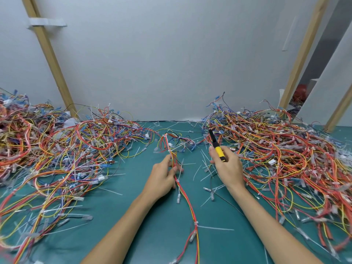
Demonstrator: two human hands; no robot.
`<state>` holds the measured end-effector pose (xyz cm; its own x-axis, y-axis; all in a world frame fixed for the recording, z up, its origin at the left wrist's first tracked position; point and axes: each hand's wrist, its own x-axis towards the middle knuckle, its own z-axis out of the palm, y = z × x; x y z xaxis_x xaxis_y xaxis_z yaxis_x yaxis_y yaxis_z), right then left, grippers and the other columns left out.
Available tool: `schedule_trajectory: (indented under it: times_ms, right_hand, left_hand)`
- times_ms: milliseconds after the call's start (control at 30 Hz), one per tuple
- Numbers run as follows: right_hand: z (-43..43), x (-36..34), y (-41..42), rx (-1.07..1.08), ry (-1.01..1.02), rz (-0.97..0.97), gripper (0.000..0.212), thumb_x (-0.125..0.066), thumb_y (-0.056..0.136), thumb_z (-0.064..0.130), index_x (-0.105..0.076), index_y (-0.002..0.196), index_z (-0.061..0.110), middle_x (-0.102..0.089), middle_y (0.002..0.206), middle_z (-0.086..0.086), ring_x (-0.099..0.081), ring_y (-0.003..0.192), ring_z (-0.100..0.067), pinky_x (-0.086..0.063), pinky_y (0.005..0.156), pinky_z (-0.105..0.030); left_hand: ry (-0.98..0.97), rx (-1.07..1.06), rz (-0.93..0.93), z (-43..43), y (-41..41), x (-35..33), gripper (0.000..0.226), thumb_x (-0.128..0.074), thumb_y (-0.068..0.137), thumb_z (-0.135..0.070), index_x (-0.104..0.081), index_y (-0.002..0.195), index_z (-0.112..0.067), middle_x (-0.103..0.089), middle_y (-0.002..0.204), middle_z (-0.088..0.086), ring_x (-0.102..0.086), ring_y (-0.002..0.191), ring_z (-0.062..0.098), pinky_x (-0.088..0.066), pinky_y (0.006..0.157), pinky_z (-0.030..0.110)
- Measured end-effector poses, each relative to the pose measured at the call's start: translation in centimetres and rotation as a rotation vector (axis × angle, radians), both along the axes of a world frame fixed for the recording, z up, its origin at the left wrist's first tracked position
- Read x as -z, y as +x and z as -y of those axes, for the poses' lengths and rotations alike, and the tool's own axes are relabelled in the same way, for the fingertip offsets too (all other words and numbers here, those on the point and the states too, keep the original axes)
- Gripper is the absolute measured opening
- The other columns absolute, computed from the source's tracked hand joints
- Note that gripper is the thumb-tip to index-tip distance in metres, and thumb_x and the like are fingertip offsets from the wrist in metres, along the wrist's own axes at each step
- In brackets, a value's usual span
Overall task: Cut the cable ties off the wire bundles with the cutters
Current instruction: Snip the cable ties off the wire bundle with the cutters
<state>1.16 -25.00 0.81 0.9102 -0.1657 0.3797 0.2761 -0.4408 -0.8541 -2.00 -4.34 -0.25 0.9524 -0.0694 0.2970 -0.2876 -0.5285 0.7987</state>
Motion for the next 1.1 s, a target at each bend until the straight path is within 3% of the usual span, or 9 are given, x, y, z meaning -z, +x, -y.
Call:
schedule_trajectory:
  times_ms: [100, 167, 267, 367, 567, 700, 833, 967, 1100]
  right_hand:
    - [-0.1, 0.1, 0.0, -0.016, 0.104, -0.028, 0.038, -0.054, 0.092, 0.056, -0.066, 0.084, 0.022, -0.071, 0.078, 0.0, -0.069, 0.077, -0.02, -0.055, 0.079, -0.048]
    - [0.1, 0.1, 0.1, 0.009, 0.233, -0.045, 0.036, -0.054, 0.096, 0.048, -0.07, 0.086, 0.017, -0.073, 0.078, -0.001, -0.071, 0.076, -0.021, -0.058, 0.078, -0.045]
    - [0.3, -0.1, -0.1, -0.026, 0.456, -0.067, 0.042, -0.05, 0.1, 0.038, -0.07, 0.087, 0.004, -0.073, 0.072, -0.009, -0.072, 0.068, -0.027, -0.06, 0.063, -0.035]
    - [0.5, -0.3, -0.4, -0.101, 0.559, -0.107, 0.044, -0.048, 0.101, 0.036, -0.065, 0.078, 0.002, -0.069, 0.065, -0.017, -0.068, 0.055, -0.03, -0.056, 0.049, -0.03]
    - [0.3, -0.7, -0.4, -0.217, 0.575, -0.132, 0.043, -0.046, 0.101, 0.033, -0.064, 0.089, -0.003, -0.071, 0.076, -0.021, -0.071, 0.067, -0.035, -0.06, 0.059, -0.034]
    - [0.0, -1.0, -0.8, -0.281, 0.639, -0.17, 0.045, -0.045, 0.099, 0.037, -0.063, 0.078, 0.001, -0.063, 0.063, -0.018, -0.062, 0.051, -0.032, -0.055, 0.053, -0.035]
    - [-0.7, -1.4, -1.1, -0.334, 0.691, -0.213, 0.046, -0.043, 0.099, 0.041, -0.065, 0.086, 0.003, -0.07, 0.077, -0.02, -0.069, 0.063, -0.033, -0.058, 0.059, -0.035]
    - [-1.1, -1.5, -1.6, -0.385, 0.724, -0.284, 0.047, -0.05, 0.09, 0.048, -0.065, 0.075, 0.007, -0.063, 0.067, -0.018, -0.06, 0.053, -0.029, -0.054, 0.051, -0.031]
    - [-1.4, -1.5, -1.5, -0.432, 0.714, -0.3, 0.047, -0.049, 0.087, 0.048, -0.066, 0.081, 0.004, -0.068, 0.076, -0.021, -0.066, 0.061, -0.033, -0.057, 0.057, -0.033]
  left_hand:
    - [0.01, -0.011, -0.006, -0.1, 0.0, 0.1, 0.006, -0.045, 0.098, -0.004, -0.05, 0.098, -0.007, -0.064, 0.074, -0.006, -0.05, 0.055, 0.007, -0.045, 0.062, 0.031]
    - [0.011, -0.002, 0.002, -0.1, -0.1, 0.2, 0.006, -0.045, 0.099, -0.006, -0.05, 0.1, -0.004, -0.059, 0.067, -0.008, -0.051, 0.058, 0.009, -0.047, 0.07, 0.034]
    - [0.019, 0.007, 0.019, -0.2, -0.3, 0.0, 0.007, -0.044, 0.1, -0.009, -0.05, 0.099, -0.005, -0.056, 0.065, -0.008, -0.049, 0.06, 0.012, -0.047, 0.072, 0.034]
    - [0.052, 0.005, 0.018, -0.3, 0.2, 0.2, 0.008, -0.044, 0.1, -0.01, -0.05, 0.102, -0.006, -0.054, 0.063, -0.009, -0.047, 0.061, 0.012, -0.044, 0.072, 0.034]
    - [0.091, 0.023, 0.018, -0.2, 0.1, 0.1, 0.008, -0.044, 0.1, -0.011, -0.051, 0.103, -0.009, -0.056, 0.062, -0.011, -0.049, 0.061, 0.008, -0.045, 0.072, 0.032]
    - [0.129, 0.024, 0.028, -0.2, 0.2, 0.3, 0.011, -0.043, 0.1, -0.012, -0.051, 0.108, -0.011, -0.056, 0.062, -0.012, -0.048, 0.062, 0.008, -0.044, 0.073, 0.032]
    - [0.135, 0.036, 0.028, -0.1, 0.1, 0.4, 0.012, -0.044, 0.1, -0.012, -0.052, 0.107, -0.016, -0.057, 0.062, -0.015, -0.05, 0.059, 0.005, -0.045, 0.072, 0.03]
    - [0.112, 0.034, 0.016, -0.2, 0.1, 0.3, 0.015, -0.044, 0.1, -0.012, -0.053, 0.111, -0.017, -0.057, 0.063, -0.016, -0.05, 0.059, 0.005, -0.047, 0.074, 0.031]
    - [0.107, 0.036, 0.03, -0.2, 0.0, 0.2, 0.015, -0.045, 0.1, -0.011, -0.053, 0.11, -0.019, -0.058, 0.064, -0.013, -0.051, 0.059, 0.005, -0.047, 0.074, 0.031]
